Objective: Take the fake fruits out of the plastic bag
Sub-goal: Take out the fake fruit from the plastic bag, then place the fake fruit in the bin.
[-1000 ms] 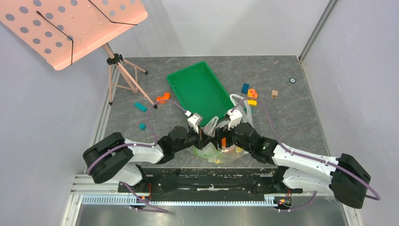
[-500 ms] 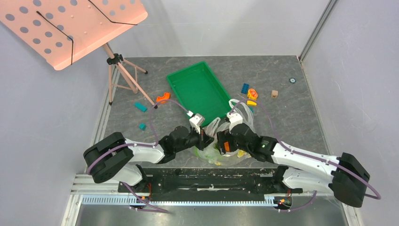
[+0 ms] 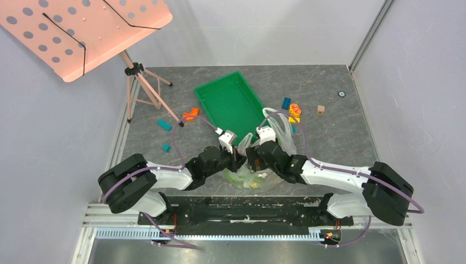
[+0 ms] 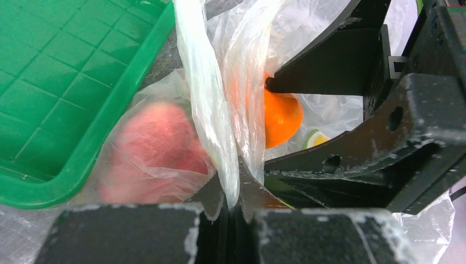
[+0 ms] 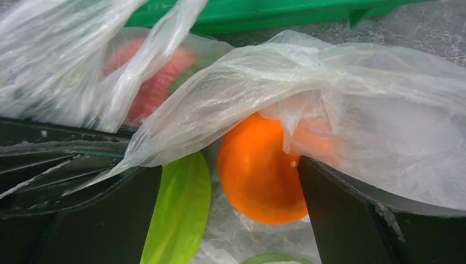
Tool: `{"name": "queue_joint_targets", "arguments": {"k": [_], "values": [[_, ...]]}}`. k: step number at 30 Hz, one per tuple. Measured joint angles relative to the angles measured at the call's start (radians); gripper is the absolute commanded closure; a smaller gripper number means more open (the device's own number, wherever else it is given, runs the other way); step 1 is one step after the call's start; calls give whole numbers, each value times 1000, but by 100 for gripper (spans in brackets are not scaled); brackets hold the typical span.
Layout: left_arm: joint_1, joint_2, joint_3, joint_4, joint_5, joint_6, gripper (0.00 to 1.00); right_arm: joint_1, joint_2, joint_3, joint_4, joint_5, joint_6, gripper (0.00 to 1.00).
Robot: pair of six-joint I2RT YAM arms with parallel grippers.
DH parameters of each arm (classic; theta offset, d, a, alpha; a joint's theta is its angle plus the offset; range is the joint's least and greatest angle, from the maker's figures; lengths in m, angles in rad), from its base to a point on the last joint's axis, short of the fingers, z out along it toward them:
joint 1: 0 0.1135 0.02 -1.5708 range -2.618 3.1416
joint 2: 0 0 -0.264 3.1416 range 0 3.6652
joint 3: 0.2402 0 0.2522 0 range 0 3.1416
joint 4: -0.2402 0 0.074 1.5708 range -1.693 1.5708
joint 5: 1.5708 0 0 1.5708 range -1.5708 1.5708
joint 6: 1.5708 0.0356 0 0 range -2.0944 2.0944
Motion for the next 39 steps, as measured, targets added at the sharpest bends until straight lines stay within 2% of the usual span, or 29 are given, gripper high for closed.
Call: {"name": "queue_joint_targets", "arguments": {"k": [9, 16, 23, 32, 39], "values": [[-11, 0, 0, 3, 31, 0, 98, -2, 61, -38, -101, 38, 39, 12], [-11, 0, 1, 3, 38, 0, 98, -2, -18, -73, -145, 77, 52, 39], [-11, 0, 3, 1, 38, 0, 98, -2, -116, -88, -169, 65, 54, 45], [-13, 0, 5, -2, 39, 0, 98, -2, -298, -87, -175, 2, 52, 45], [-13, 0, 11, -16, 40, 0, 98, -3, -334, -40, -167, -70, 51, 45]]}}
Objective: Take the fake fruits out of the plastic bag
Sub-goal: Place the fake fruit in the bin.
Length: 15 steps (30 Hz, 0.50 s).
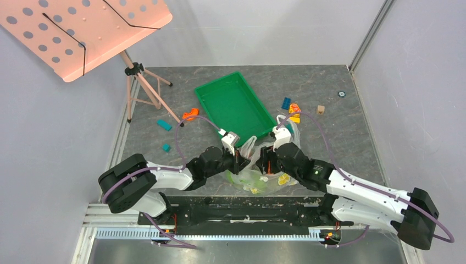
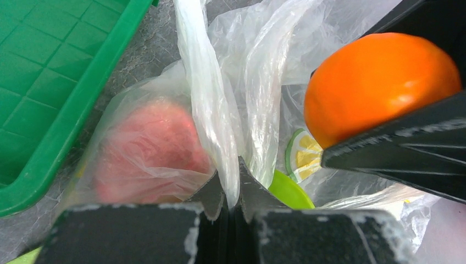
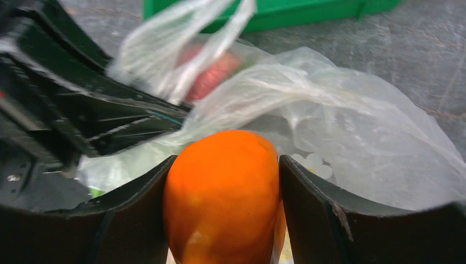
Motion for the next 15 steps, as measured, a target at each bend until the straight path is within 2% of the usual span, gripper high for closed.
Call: {"name": "queue_joint_targets", "arguments": {"k": [11, 15], "values": [[0, -6, 3, -14, -2, 0, 98, -2, 6, 122, 22, -88, -15, 45], [0, -16, 1, -26, -2, 0, 98, -34, 64, 206, 28, -105, -37, 45]]}}
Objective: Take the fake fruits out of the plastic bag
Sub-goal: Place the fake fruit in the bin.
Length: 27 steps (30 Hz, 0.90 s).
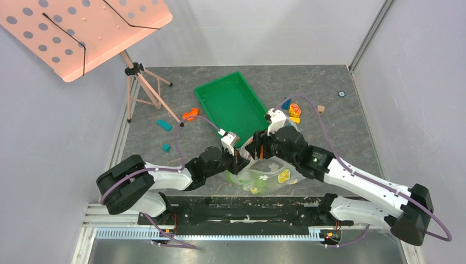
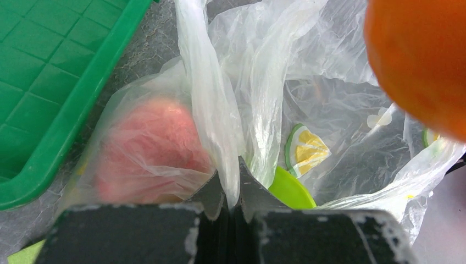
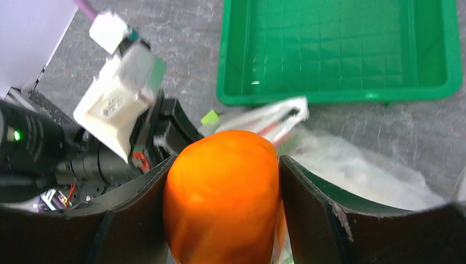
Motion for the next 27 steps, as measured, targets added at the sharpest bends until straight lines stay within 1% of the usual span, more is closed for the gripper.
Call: {"name": "queue_joint_targets", "arguments": {"k": [8, 16, 23, 27], "values": [[-1, -23, -6, -23, 0, 0, 98, -114, 216, 199, 29, -68, -77, 44], [-3, -30, -11, -24, 0, 0, 98, -209, 443, 332, 59, -111, -172, 44], [-3, -43, -22, -25, 0, 0, 98, -255, 678, 446, 97, -111, -258, 44], [-4, -60, -32, -32, 1, 0, 98, -260, 789, 476, 112, -101, -302, 44]]}}
